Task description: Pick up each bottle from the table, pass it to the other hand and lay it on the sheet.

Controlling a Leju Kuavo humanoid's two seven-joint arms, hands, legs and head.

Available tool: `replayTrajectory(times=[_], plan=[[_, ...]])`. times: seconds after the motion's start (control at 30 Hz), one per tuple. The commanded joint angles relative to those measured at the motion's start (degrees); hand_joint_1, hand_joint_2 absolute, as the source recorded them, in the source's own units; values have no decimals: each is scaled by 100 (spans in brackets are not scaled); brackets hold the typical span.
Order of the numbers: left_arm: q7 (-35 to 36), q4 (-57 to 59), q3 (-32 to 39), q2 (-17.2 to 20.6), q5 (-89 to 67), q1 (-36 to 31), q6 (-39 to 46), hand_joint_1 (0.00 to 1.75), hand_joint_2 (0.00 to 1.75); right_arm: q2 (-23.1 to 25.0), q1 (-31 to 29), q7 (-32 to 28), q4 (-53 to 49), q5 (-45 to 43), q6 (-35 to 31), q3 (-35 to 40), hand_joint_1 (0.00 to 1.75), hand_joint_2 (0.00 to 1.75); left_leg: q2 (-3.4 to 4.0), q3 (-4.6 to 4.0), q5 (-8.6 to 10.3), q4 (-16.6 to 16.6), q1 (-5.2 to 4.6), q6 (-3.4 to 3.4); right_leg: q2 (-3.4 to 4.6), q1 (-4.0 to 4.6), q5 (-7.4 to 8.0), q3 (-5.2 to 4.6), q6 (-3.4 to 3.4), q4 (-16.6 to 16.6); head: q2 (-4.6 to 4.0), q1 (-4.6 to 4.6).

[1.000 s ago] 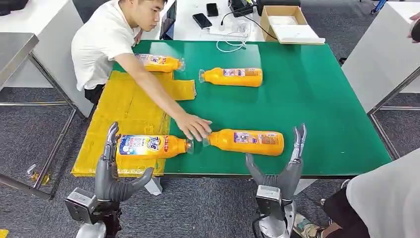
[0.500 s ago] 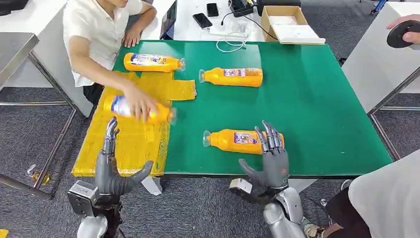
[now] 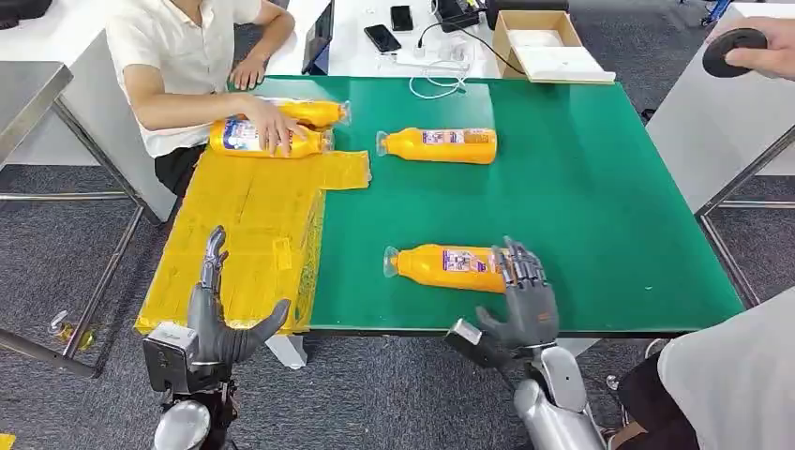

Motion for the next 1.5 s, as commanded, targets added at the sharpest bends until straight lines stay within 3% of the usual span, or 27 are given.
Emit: replayTrajectory(times=[0.03,0.57,0.7,0.87,1.07,1.27,1.37,1.4,1.43,1.47,1.5], plan=[[183,411,-231,62,-23,-273,-112,0,175,-291,-876,533,1422,299,-481,-16,0,175,10,16,-2,-5,-1,-3,5,0,0,14,-7,-5,0,0],[208,613,-402,71,-16,-494,-166,0,175,-306,-1251,596,1557,509,-481,-248,0,175,11,24,-5,-3,-1,-5,4,2,-3,21,-9,-3,0,0],[281,677,-491,94,8,-586,-195,0,175,-379,-1615,765,2232,601,-468,-157,0,175,14,24,-6,-2,-1,-6,8,1,-3,19,-10,0,0,0],[373,823,-575,73,64,-736,-256,0,175,-386,-1907,837,2646,446,13,-98,0,175,8,12,-1,-1,-2,-4,4,0,1,9,-6,0,0,0],[558,813,-636,108,299,-759,-494,0,175,-365,-1803,1202,2871,413,723,93,0,175,10,28,-6,-5,-1,-7,3,2,-5,25,-11,-1,0,0],[656,770,-685,132,349,-698,-588,0,175,-356,-1761,1304,2944,421,926,156,0,175,12,26,-7,-5,1,-7,7,4,-4,24,-9,-3,0,0],[796,1022,-713,79,521,-905,-736,0,175,-420,-1877,1452,3063,542,1547,330,0,175,3,18,-1,-3,0,-5,-2,2,-1,18,-6,-2,0,2],[796,1049,-717,67,521,-944,-737,0,175,-434,-1900,1436,3072,547,1625,344,9,175,6,26,-2,-3,0,-7,-1,3,-3,25,-10,-2,0,0],[796,1071,-721,64,522,-959,-738,0,175,-441,-1897,1420,3064,564,1642,366,127,175,3,19,0,-2,1,-6,-3,3,0,19,-8,-1,0,0],[795,1102,-733,56,526,-997,-742,0,175,-456,-1910,1425,3059,658,1653,465,161,175,5,20,2,-3,1,-5,-2,3,2,18,-6,-4,0,0],[784,1123,-740,51,546,-1026,-751,0,175,-449,-1924,1364,3065,674,1649,507,166,175,6,32,2,-5,3,-7,-6,5,2,30,-10,-8,0,0]])
